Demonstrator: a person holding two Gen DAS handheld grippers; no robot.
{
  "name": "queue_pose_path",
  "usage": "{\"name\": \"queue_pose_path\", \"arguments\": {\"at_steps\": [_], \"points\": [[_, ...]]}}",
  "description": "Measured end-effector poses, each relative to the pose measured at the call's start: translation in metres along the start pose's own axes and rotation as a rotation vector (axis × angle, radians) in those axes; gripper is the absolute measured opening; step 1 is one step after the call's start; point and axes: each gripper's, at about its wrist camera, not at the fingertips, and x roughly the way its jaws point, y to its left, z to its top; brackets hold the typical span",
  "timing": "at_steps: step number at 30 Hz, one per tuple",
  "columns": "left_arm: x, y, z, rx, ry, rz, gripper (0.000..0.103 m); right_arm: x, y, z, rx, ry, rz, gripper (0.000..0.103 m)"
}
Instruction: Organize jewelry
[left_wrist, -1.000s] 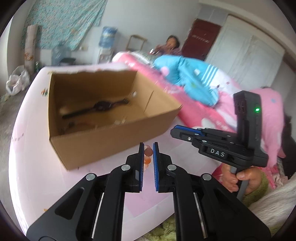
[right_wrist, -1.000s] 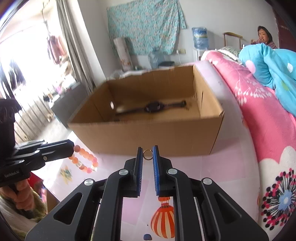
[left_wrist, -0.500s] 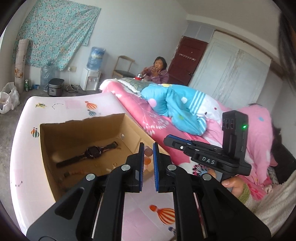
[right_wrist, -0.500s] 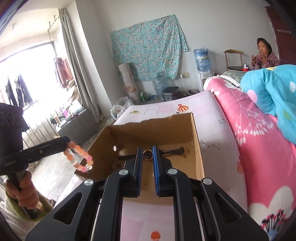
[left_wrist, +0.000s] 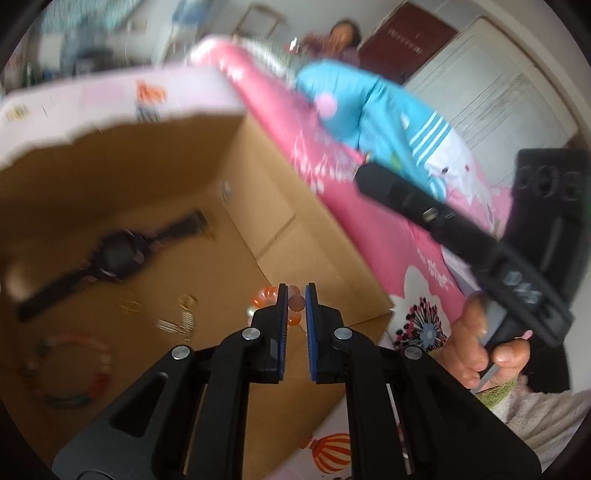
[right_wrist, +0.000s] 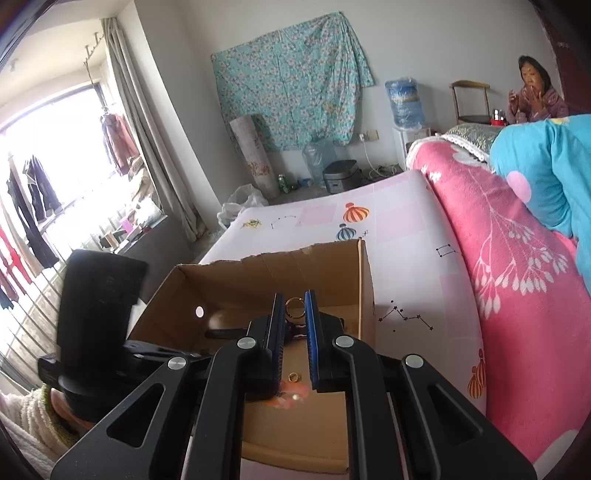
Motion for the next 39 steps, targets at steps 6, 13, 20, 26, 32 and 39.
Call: {"name": "queue_pose_path", "arguments": {"at_steps": [6, 13, 20, 26, 32, 39], "points": [[0.020, 0.011, 0.001, -0.063, 0.074, -0.005, 0.030, 0.030, -0.007, 0.006, -0.016, 0.139, 0.039, 0.011], [-0.016, 0.010, -0.002, -0.046, -0.004, 0.025, 0.038, 0.062, -0.001, 0.014, -0.075, 0.277, 0.019, 0.026], [-0.064, 0.005, -0.011, 0.000, -0.117, 0.104, 0.051, 0.050, -0.011, 0.026, -0.006, 0.213, 0.016, 0.027], [-0.116, 0.000, -0.034, 0.040, -0.242, 0.214, 0.065, 0.018, -0.021, 0.027, 0.063, 0.142, -0.019, 0.034], [-0.165, 0.007, -0.064, 0.007, -0.351, 0.315, 0.081, -0.003, -0.037, 0.008, 0.154, 0.126, -0.069, 0.041], [-0.190, 0.043, -0.094, -0.155, -0.393, 0.401, 0.086, 0.007, -0.053, -0.026, 0.279, 0.215, -0.035, 0.044]]}}
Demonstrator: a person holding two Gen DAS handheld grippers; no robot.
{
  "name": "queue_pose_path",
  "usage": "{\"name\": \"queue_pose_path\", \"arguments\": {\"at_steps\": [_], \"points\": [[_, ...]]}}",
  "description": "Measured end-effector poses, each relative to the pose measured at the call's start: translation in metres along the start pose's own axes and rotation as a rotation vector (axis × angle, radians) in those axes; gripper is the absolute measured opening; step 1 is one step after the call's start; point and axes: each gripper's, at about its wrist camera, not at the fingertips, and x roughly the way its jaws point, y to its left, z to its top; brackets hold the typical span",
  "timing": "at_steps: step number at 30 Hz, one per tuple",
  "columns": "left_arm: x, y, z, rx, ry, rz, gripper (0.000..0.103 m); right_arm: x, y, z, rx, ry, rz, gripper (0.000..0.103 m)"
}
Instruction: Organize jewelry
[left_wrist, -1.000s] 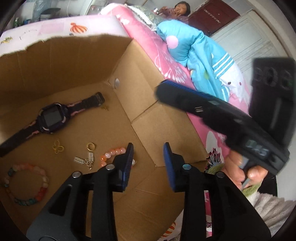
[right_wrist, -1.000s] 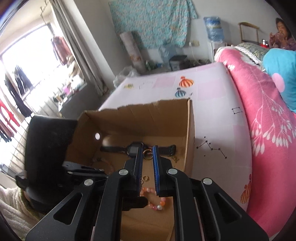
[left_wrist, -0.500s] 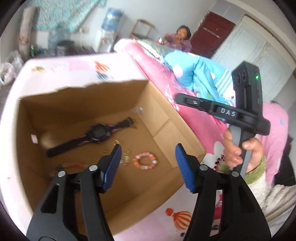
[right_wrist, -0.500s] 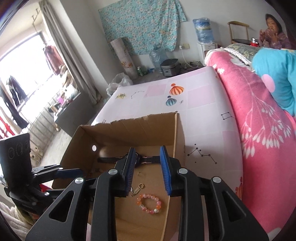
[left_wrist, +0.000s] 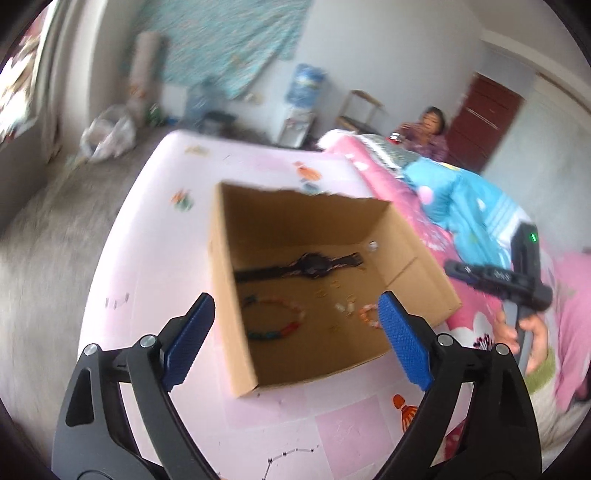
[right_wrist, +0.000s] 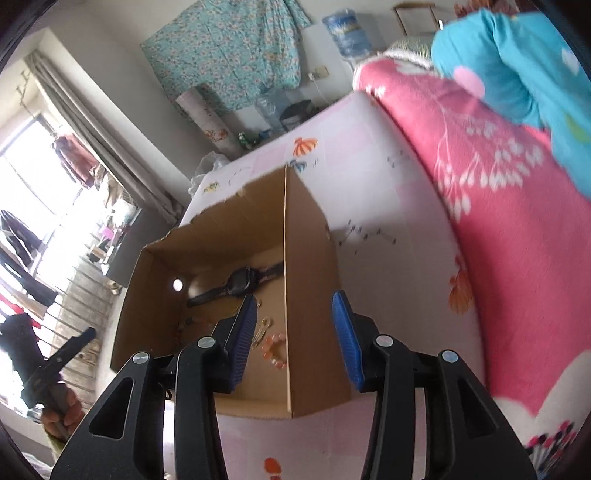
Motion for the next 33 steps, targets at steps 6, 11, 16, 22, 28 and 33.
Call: {"name": "queue_pose_path", "arguments": {"at_steps": [6, 11, 16, 22, 28, 33], "points": [[0.016, 0.034, -0.017, -0.184, 0.051, -0.058, 0.086, 0.014, 0.005, -0.019, 0.013, 0.088, 0.052, 0.052], [0.040, 0.037, -0.027, -0.259, 0.117, -0.173, 0.086, 0.009, 0.018, -0.025, -0.029, 0.084, 0.003, 0.055], [0.037, 0.042, -0.033, -0.288, 0.092, -0.165, 0.086, 0.004, 0.017, -0.038, 0.001, 0.106, 0.047, 0.055], [0.025, 0.040, -0.043, -0.287, 0.108, -0.159, 0.086, -0.005, 0.020, -0.055, 0.019, 0.106, 0.044, 0.055], [0.005, 0.028, -0.067, -0.274, 0.132, -0.159, 0.086, -0.023, 0.019, -0.078, 0.022, 0.093, 0.032, 0.055], [-0.014, 0.024, -0.091, -0.274, 0.130, -0.167, 0.086, -0.038, 0.014, -0.097, 0.030, 0.093, 0.030, 0.055]]}}
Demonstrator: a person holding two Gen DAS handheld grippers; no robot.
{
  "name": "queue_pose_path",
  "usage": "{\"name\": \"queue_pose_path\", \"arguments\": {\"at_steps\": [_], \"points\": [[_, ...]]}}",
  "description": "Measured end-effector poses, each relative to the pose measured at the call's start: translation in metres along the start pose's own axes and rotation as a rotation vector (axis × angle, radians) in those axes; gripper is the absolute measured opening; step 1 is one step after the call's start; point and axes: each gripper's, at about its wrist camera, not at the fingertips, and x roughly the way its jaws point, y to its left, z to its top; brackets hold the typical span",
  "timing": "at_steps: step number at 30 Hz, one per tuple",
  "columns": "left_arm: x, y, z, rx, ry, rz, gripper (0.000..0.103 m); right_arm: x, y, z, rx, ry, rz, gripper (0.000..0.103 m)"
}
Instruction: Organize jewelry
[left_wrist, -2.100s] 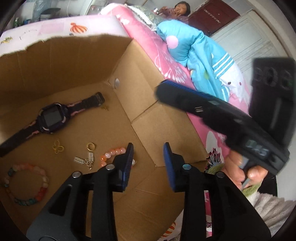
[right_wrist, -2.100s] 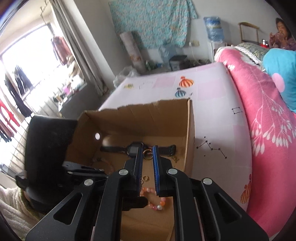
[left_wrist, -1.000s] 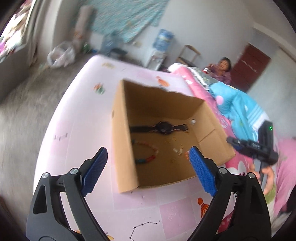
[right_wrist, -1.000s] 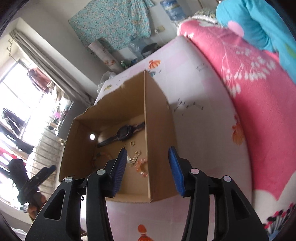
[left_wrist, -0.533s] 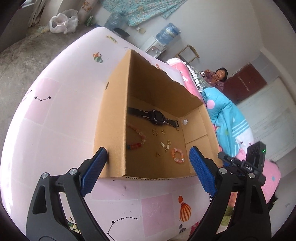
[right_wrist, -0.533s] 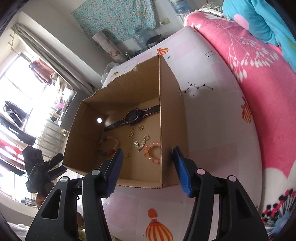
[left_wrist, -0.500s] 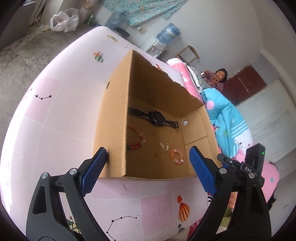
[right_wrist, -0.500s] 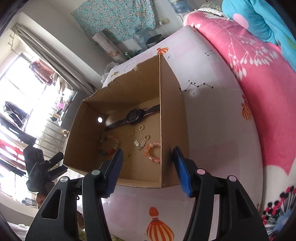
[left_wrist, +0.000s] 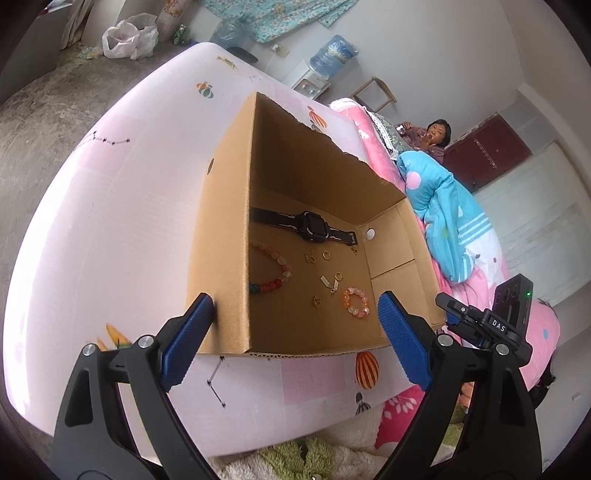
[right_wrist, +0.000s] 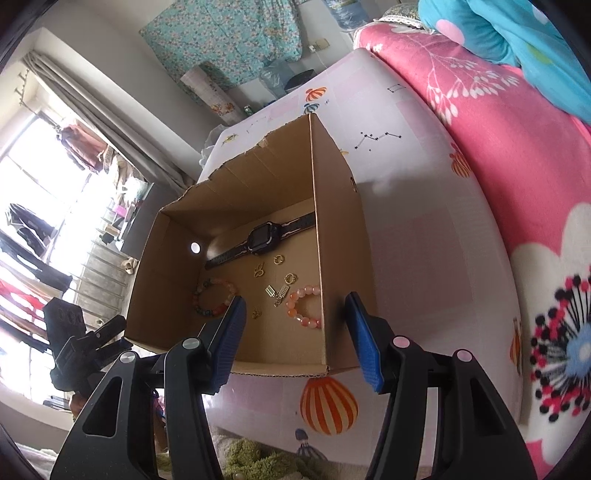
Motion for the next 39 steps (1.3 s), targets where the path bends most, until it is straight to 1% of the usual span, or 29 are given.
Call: {"name": "queue_pose_path", "arguments": {"at_steps": [2, 6, 13, 14, 15, 16, 17, 18, 19, 20, 21, 22, 23, 24, 25, 27, 30, 31, 32, 33, 35, 36, 39], "points": [[-0.004, -0.002, -0.011, 0.010, -0.009, -0.002, 0.086, -0.004, -0.001, -0.006, -0.006, -0.003, -0.005, 0.055], [-0.008, -0.005, -0.022, 0.012, -0.015, 0.000, 0.086, -0.008, -0.003, -0.012, 0.002, -0.012, -0.008, 0.055], [-0.012, -0.007, -0.026, 0.028, -0.027, -0.004, 0.086, -0.010, -0.008, -0.014, 0.021, -0.029, 0.003, 0.055], [-0.016, -0.010, -0.027, 0.045, -0.047, 0.002, 0.086, -0.011, -0.008, -0.014, 0.024, -0.029, -0.006, 0.055], [-0.021, -0.014, -0.028, 0.072, -0.074, 0.027, 0.086, -0.012, -0.009, -0.015, 0.024, -0.032, -0.027, 0.056], [-0.027, -0.020, -0.031, 0.109, -0.106, 0.059, 0.086, -0.018, -0.007, -0.017, 0.017, -0.057, -0.091, 0.056], [-0.032, -0.027, -0.032, 0.146, -0.134, 0.081, 0.086, -0.023, -0.005, -0.019, 0.007, -0.081, -0.126, 0.057], [-0.039, -0.035, -0.035, 0.191, -0.166, 0.097, 0.087, -0.030, -0.002, -0.023, -0.009, -0.115, -0.158, 0.060], [-0.045, -0.045, -0.039, 0.234, -0.192, 0.112, 0.088, -0.042, 0.004, -0.029, -0.036, -0.163, -0.185, 0.068], [-0.050, -0.054, -0.042, 0.268, -0.213, 0.127, 0.088, -0.052, 0.011, -0.035, -0.062, -0.203, -0.206, 0.071], [-0.053, -0.061, -0.044, 0.291, -0.229, 0.142, 0.090, -0.062, 0.019, -0.041, -0.094, -0.244, -0.230, 0.078], [-0.057, -0.071, -0.048, 0.323, -0.255, 0.175, 0.091, -0.068, 0.027, -0.047, -0.126, -0.274, -0.249, 0.083], [-0.059, -0.080, -0.051, 0.349, -0.284, 0.219, 0.094, -0.072, 0.036, -0.052, -0.156, -0.294, -0.262, 0.086], [-0.059, -0.088, -0.054, 0.371, -0.307, 0.259, 0.095, -0.076, 0.046, -0.058, -0.190, -0.314, -0.274, 0.091], [-0.058, -0.095, -0.056, 0.395, -0.317, 0.290, 0.095, -0.077, 0.053, -0.061, -0.212, -0.325, -0.280, 0.094], [-0.054, -0.106, -0.060, 0.430, -0.318, 0.319, 0.095, -0.079, 0.067, -0.070, -0.247, -0.349, -0.282, 0.096], [-0.046, -0.114, -0.063, 0.421, -0.290, 0.377, 0.095, -0.076, 0.078, -0.076, -0.260, -0.325, -0.272, 0.096], [-0.044, -0.113, -0.064, 0.412, -0.276, 0.372, 0.095, -0.072, 0.080, -0.076, -0.252, -0.307, -0.276, 0.096], [-0.043, -0.112, -0.066, 0.402, -0.268, 0.359, 0.095, -0.071, 0.081, -0.077, -0.242, -0.301, -0.291, 0.096], [-0.043, -0.111, -0.068, 0.393, -0.266, 0.355, 0.095, -0.068, 0.082, -0.076, -0.223, -0.295, -0.333, 0.096], [-0.044, -0.108, -0.070, 0.376, -0.269, 0.365, 0.095, -0.061, 0.084, -0.077, -0.216, -0.276, -0.383, 0.096], [-0.044, -0.106, -0.070, 0.366, -0.267, 0.384, 0.095, -0.056, 0.084, -0.077, -0.219, -0.256, -0.394, 0.096], [-0.039, -0.101, -0.069, 0.322, -0.237, 0.499, 0.095, -0.047, 0.087, -0.082, -0.213, -0.225, -0.407, 0.096]]}}
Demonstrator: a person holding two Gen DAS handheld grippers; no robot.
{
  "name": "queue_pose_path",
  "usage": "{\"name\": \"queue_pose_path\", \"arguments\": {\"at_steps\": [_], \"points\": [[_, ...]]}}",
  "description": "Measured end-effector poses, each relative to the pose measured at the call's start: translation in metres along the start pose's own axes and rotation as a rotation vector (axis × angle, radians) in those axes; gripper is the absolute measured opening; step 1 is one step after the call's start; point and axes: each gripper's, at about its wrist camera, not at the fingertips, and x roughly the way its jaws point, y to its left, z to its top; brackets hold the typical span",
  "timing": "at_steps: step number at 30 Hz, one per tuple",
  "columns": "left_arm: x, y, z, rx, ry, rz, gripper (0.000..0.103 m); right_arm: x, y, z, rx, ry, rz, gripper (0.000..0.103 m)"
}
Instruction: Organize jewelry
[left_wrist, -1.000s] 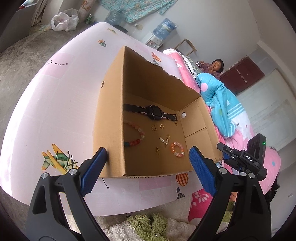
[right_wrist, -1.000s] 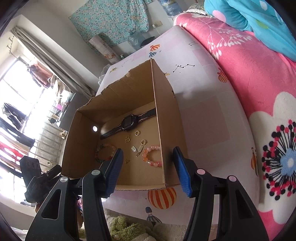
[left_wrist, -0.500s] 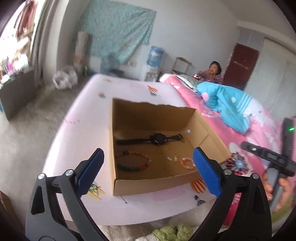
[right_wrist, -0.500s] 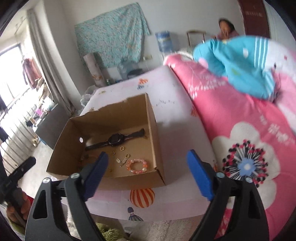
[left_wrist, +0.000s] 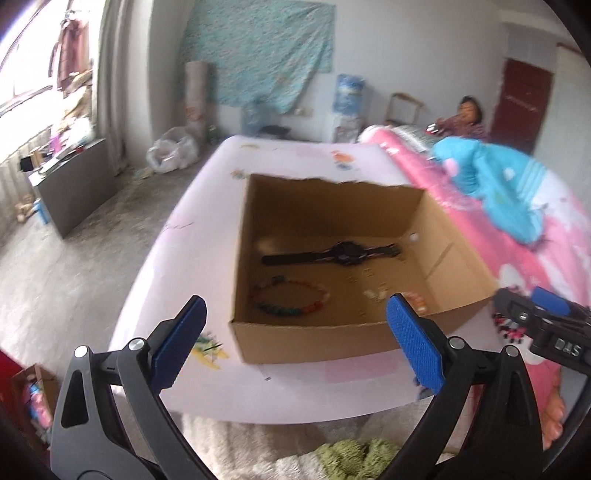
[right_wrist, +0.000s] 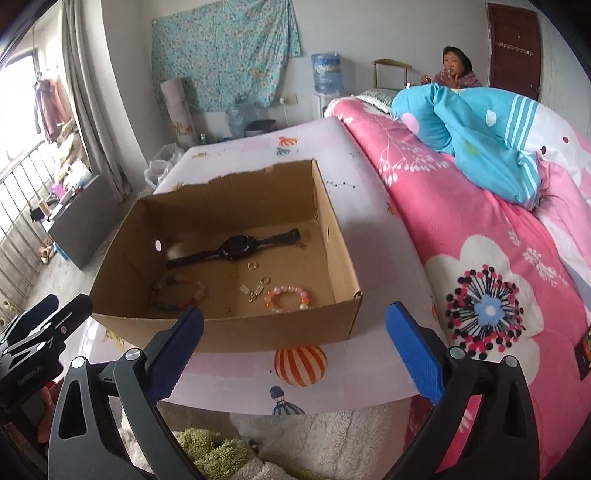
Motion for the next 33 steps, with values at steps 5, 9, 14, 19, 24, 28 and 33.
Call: {"name": "queue_pose_path", "arguments": {"at_steps": [5, 9, 14, 19, 24, 28, 33], "points": [[0.013, 0.008, -0.009, -0.025, 0.103, 0.017, 0.095, 0.012, 0.012, -0.006, -0.024, 0.048, -0.007, 0.096], [0.020, 0.007, -0.017, -0.004, 0.163, 0.046, 0.095, 0.020, 0.016, -0.008, -0.023, 0.081, 0.008, 0.096], [0.023, 0.006, -0.018, -0.008, 0.184, 0.047, 0.095, 0.025, 0.021, -0.011, -0.034, 0.105, 0.004, 0.096], [0.028, 0.004, -0.020, -0.001, 0.211, 0.042, 0.094, 0.031, 0.023, -0.016, -0.043, 0.136, 0.002, 0.096], [0.030, -0.002, -0.017, 0.007, 0.209, 0.034, 0.095, 0.033, 0.022, -0.016, -0.045, 0.144, 0.001, 0.096], [0.033, -0.005, -0.016, 0.012, 0.214, 0.029, 0.095, 0.036, 0.022, -0.016, -0.044, 0.161, -0.002, 0.096], [0.036, -0.006, -0.014, 0.004, 0.223, 0.023, 0.095, 0.037, 0.022, -0.014, -0.046, 0.170, -0.003, 0.096]]}}
